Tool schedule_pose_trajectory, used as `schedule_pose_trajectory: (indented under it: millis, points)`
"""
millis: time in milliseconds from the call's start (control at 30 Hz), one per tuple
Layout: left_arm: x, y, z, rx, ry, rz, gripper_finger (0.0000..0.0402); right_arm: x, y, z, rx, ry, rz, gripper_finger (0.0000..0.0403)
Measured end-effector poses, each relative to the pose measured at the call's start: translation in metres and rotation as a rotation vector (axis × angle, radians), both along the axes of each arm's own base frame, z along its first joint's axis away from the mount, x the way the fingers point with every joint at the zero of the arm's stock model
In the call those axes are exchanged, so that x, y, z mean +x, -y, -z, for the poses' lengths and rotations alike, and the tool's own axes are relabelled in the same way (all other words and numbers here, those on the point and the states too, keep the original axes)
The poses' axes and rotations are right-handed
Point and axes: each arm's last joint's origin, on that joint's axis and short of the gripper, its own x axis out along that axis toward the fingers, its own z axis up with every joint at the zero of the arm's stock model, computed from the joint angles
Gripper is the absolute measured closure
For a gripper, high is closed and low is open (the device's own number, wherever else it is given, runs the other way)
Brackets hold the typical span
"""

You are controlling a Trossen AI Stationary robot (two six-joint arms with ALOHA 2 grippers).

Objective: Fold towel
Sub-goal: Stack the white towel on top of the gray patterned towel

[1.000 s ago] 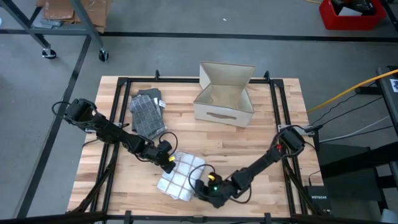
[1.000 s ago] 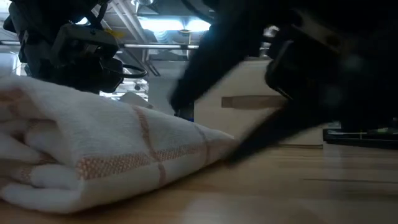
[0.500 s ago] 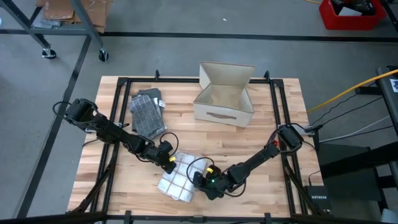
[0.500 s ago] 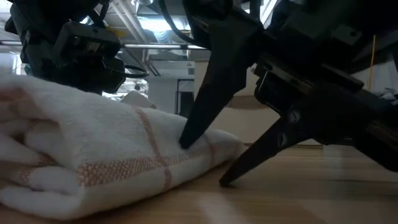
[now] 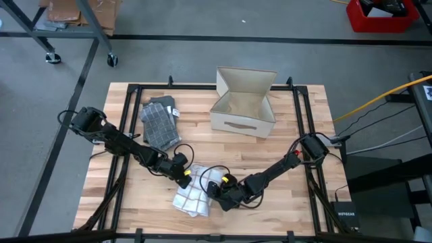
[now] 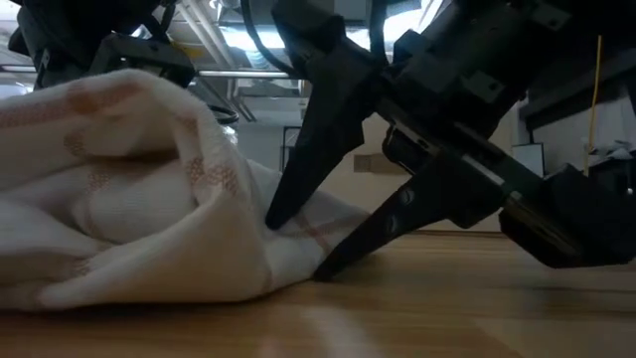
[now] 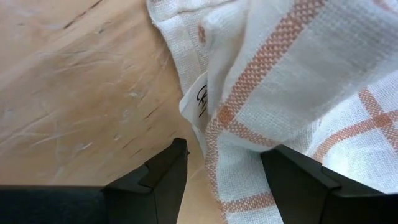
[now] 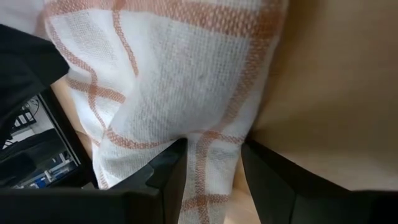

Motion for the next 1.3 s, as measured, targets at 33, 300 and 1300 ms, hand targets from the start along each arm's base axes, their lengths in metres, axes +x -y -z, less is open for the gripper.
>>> schedule_pose_trajectory:
  millis: [33, 300, 1300]
  points:
    - [0.000, 0.000, 0.000, -0.002, 0.002, 0.001, 0.0204, 0.000, 0.000, 0.000, 0.002, -0.001, -0.002, 0.0244]
    - [0.001, 0.001, -0.001, 0.035, 0.026, 0.068, 0.0260, -0.002, 0.002, 0.002, -0.049, -0.026, -0.030, 0.0296]
    - [-0.023, -0.031, -0.042, 0.192, 0.034, -0.119, 0.0400, 0.037, 0.065, -0.009, -0.361, 0.155, 0.063, 0.0398]
